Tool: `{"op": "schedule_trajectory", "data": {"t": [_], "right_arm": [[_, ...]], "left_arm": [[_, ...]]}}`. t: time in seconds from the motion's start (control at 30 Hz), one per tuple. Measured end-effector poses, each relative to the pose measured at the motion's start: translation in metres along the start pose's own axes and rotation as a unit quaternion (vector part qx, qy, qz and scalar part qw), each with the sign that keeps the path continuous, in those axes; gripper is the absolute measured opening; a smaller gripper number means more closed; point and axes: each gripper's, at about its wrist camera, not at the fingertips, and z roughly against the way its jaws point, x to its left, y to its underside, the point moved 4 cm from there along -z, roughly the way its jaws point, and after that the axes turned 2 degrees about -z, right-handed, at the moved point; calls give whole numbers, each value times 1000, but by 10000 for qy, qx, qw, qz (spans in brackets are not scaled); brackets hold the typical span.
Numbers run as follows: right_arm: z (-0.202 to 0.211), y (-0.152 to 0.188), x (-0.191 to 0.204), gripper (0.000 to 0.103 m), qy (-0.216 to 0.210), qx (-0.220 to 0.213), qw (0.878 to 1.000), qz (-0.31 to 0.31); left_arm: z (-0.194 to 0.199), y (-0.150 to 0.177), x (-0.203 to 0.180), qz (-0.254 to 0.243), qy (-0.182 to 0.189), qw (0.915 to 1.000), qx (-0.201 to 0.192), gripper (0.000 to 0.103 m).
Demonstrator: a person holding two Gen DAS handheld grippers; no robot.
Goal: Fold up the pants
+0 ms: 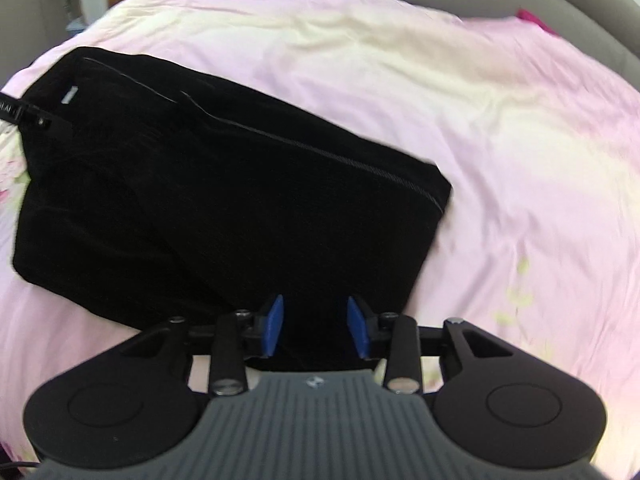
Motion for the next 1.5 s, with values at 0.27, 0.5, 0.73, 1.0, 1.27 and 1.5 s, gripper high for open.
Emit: {"op": "schedule_trajectory", "data": {"t": [0.27,0.5,0.73,1.0,1.27,1.5], "right_arm": [[-6,-52,65,51,-214,-342,9896,1383],[-40,-92,114,52,-574,-344,9690,2380],[-89,-129,131,52,-977,1,9428,3188],[-137,-146,143,55,-1530,702,9145,3680],[-152,-149,140,55,-1621,888,9200,3456],[-146,-146,134,56,-1363,743,9406,3018]], "left_arm": [[46,17,130,1810,-248,9796,-837,82],[26,41,207,3132,82,9428,-1138,83],[-9,52,244,3811,612,9140,-1250,87],[-36,43,253,3972,827,9035,-1380,85],[-28,35,251,3952,561,9071,-1333,56],[28,-18,196,2944,258,9417,-1610,50]]}}
